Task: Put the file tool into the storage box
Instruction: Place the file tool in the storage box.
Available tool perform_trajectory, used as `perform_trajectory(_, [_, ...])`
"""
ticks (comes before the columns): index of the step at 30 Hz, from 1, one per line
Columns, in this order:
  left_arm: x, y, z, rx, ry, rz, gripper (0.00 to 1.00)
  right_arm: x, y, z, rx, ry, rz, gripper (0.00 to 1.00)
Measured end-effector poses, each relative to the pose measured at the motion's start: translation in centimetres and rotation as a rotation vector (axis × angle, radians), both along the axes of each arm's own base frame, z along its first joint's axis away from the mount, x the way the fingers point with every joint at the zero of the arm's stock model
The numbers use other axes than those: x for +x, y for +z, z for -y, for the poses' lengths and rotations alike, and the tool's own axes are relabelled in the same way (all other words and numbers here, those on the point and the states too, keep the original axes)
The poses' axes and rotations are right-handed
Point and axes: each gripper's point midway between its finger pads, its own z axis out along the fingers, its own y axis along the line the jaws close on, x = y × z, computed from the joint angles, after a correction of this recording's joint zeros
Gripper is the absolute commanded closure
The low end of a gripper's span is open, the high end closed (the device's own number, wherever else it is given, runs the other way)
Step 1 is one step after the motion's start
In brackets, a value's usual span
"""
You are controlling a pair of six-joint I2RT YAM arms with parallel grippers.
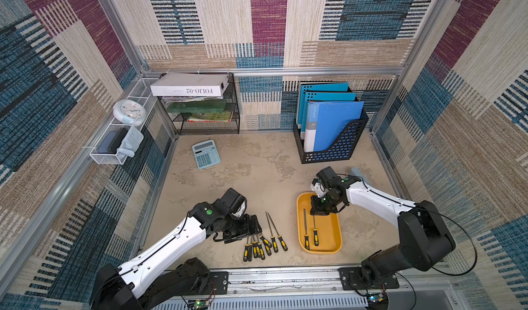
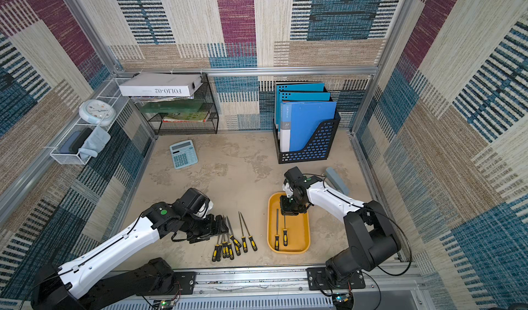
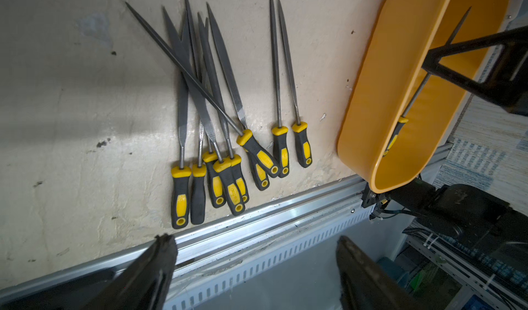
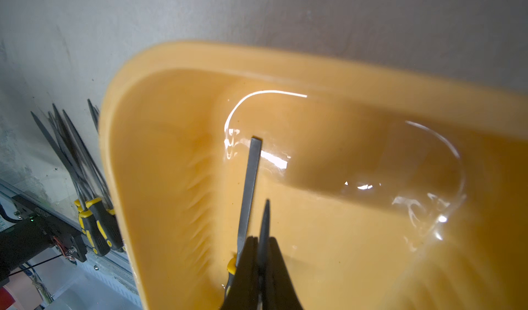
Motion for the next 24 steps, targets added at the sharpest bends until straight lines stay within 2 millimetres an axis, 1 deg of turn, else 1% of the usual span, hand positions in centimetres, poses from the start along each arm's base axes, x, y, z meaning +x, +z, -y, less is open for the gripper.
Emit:
perform_trajectory(9, [-0.5, -1.6, -1.0, 0.045, 0.031, -0.026, 0.11, -0.4, -1.5, -0.6, 0.007, -0.01, -0.009, 1.0])
perform_trajectory(11, [-0.6, -1.9, -1.3, 0.058, 0.04, -0.026, 0.11, -0.4, -1.7, -0.6, 0.008, -0.013, -0.01, 0.94])
perform_trajectory(16, [-1.2, -2.7, -2.1, 0.09, 0.066, -0.052, 0.12, -0.4, -1.9, -0.6, 0.01, -0.021, -0.004, 0.74])
perform_trajectory(19, [-1.5, -3.4, -2.7, 0.119, 0.073, -0.067, 0.13, -0.4, -1.4, -0.6, 0.015, -0.022, 0.006, 0.7])
perform_trajectory(24, [-2.5, -5.1, -3.8, 0.179, 0.085, -0.121, 0.18, 0.1, 0.0, -0.7, 0.033, -0.03, 0.048, 0.65])
